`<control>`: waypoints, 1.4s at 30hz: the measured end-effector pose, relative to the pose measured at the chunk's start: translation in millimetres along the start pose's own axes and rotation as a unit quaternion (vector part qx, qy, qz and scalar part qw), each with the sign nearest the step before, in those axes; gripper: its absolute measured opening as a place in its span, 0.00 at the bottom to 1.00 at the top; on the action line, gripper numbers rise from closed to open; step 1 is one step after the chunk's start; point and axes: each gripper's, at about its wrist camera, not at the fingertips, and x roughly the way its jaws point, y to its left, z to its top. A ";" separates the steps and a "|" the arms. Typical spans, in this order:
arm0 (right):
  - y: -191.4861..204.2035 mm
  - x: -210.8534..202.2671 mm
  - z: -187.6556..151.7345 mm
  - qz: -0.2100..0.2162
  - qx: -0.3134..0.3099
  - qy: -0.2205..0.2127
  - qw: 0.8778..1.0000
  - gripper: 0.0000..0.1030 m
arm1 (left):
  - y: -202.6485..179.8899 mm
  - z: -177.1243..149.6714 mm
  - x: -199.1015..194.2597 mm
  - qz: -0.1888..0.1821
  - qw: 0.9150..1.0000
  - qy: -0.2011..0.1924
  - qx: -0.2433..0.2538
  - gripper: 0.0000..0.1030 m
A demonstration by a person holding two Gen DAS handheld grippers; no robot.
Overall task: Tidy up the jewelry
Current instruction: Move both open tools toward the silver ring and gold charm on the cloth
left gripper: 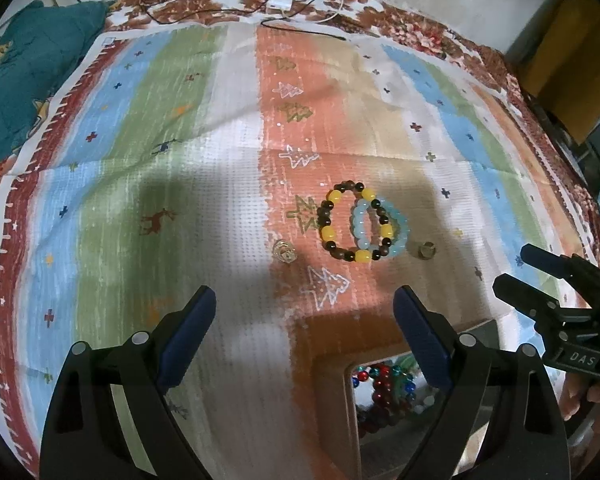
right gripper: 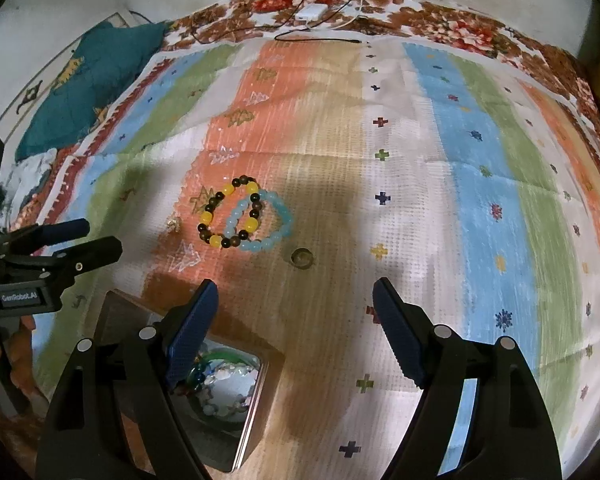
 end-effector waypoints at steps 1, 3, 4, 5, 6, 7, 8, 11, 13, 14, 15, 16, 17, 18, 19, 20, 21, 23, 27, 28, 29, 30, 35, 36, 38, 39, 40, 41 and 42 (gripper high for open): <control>-0.3 1.6 0.6 -0.001 0.000 0.002 1.000 0.77 | 0.5 0.7 1.6 0.001 1.000 0.002 0.001 0.85; -1.4 5.5 2.3 -0.002 0.000 0.006 1.000 0.77 | 2.1 2.7 5.9 0.003 1.000 0.005 -0.001 0.85; -1.9 8.0 3.2 -0.003 0.000 0.009 1.000 0.77 | 2.9 3.5 7.0 0.003 1.000 0.006 -0.002 0.85; -1.9 10.1 3.7 -0.004 0.000 0.012 1.000 0.77 | 4.1 4.8 8.8 0.002 1.000 0.007 -0.004 0.85; -2.0 13.0 4.3 -0.007 -0.002 0.016 1.000 0.77 | 4.7 5.4 10.1 0.003 1.000 0.008 -0.004 0.85; -1.7 14.8 4.7 -0.010 -0.003 0.017 1.000 0.77 | 4.9 6.3 11.7 0.004 1.000 0.009 -0.004 0.85; -1.3 16.0 5.3 -0.012 -0.004 0.019 1.000 0.77 | 4.8 6.8 12.9 0.004 1.000 0.010 -0.002 0.85; -1.0 19.5 6.7 -0.012 -0.009 0.021 1.000 0.77 | 3.6 8.5 19.0 0.008 1.000 0.014 0.002 0.85; -1.4 23.7 8.3 -0.015 -0.009 0.025 1.000 0.77 | 2.8 9.3 23.3 0.011 1.000 0.019 0.006 0.85; -1.7 26.1 9.1 -0.017 -0.010 0.027 0.999 0.77 | 2.7 9.6 25.1 0.014 1.000 0.021 0.008 0.84; -1.9 27.7 9.7 -0.018 -0.010 0.029 0.999 0.77 | 2.8 9.9 26.5 0.014 1.000 0.022 0.008 0.83; -2.6 29.9 10.5 -0.020 -0.010 0.031 0.999 0.77 | 3.0 10.3 27.3 0.014 1.000 0.023 0.008 0.83; -2.8 31.1 11.0 -0.021 -0.010 0.032 0.999 0.77 | 3.3 11.0 28.1 0.014 1.000 0.024 0.007 0.82; -3.5 33.1 12.0 -0.022 -0.009 0.034 0.999 0.77 | 3.4 11.6 28.8 0.013 1.000 0.024 0.008 0.82; -3.8 34.6 12.6 -0.022 -0.009 0.035 0.999 0.77 | 3.7 12.0 29.4 0.013 1.000 0.025 0.008 0.82; -3.7 36.0 13.2 -0.021 -0.010 0.036 0.999 0.77 | 4.0 12.5 30.0 0.012 1.000 0.024 0.008 0.82; -3.4 38.0 14.0 -0.021 -0.012 0.038 0.999 0.77 | 3.9 12.4 30.1 0.011 1.000 0.024 0.007 0.81; -2.6 42.3 15.2 -0.022 -0.014 0.042 0.999 0.77 | 4.9 13.7 32.6 0.011 1.000 0.027 0.005 0.80; -2.1 50.1 16.2 -0.021 -0.018 0.051 0.998 0.77 | 6.2 15.9 38.5 0.012 0.999 0.033 0.007 0.71; -2.0 52.0 16.4 -0.022 -0.019 0.053 0.998 0.77 | 6.5 16.3 39.9 0.012 0.999 0.035 0.007 0.70; -1.8 53.5 16.7 -0.022 -0.020 0.055 0.998 0.77 | 6.7 16.9 41.7 0.013 0.999 0.038 0.007 0.69; -1.8 54.7 16.7 -0.022 -0.021 0.056 0.998 0.77 | 7.0 17.5 43.3 0.014 0.999 0.039 0.008 0.68; -0.2 61.6 19.2 -0.021 -0.026 0.062 0.998 0.77 | 8.0 19.9 50.8 0.015 0.999 0.045 0.011 0.64; 0.0 62.9 19.9 -0.021 -0.027 0.063 0.997 0.77 | 8.0 20.3 52.9 0.018 0.999 0.045 0.014 0.64; 0.8 66.7 21.2 -0.021 -0.028 0.067 0.997 0.75 | 9.5 20.9 57.5 0.021 0.998 0.049 0.016 0.58; 0.8 68.0 21.3 -0.021 -0.029 0.069 0.997 0.74 | 11.0 21.4 60.9 0.022 0.998 0.053 0.015 0.54; 0.2 69.4 21.3 -0.022 -0.028 0.070 0.997 0.71 | 11.6 21.9 62.5 0.022 0.998 0.055 0.015 0.53; -0.1 70.7 21.4 -0.022 -0.028 0.072 0.997 0.70 | 12.1 22.8 64.7 0.023 0.998 0.056 0.016 0.52; -0.2 72.4 21.5 -0.022 -0.029 0.074 0.997 0.70 | 12.2 23.3 65.9 0.024 0.998 0.056 0.018 0.51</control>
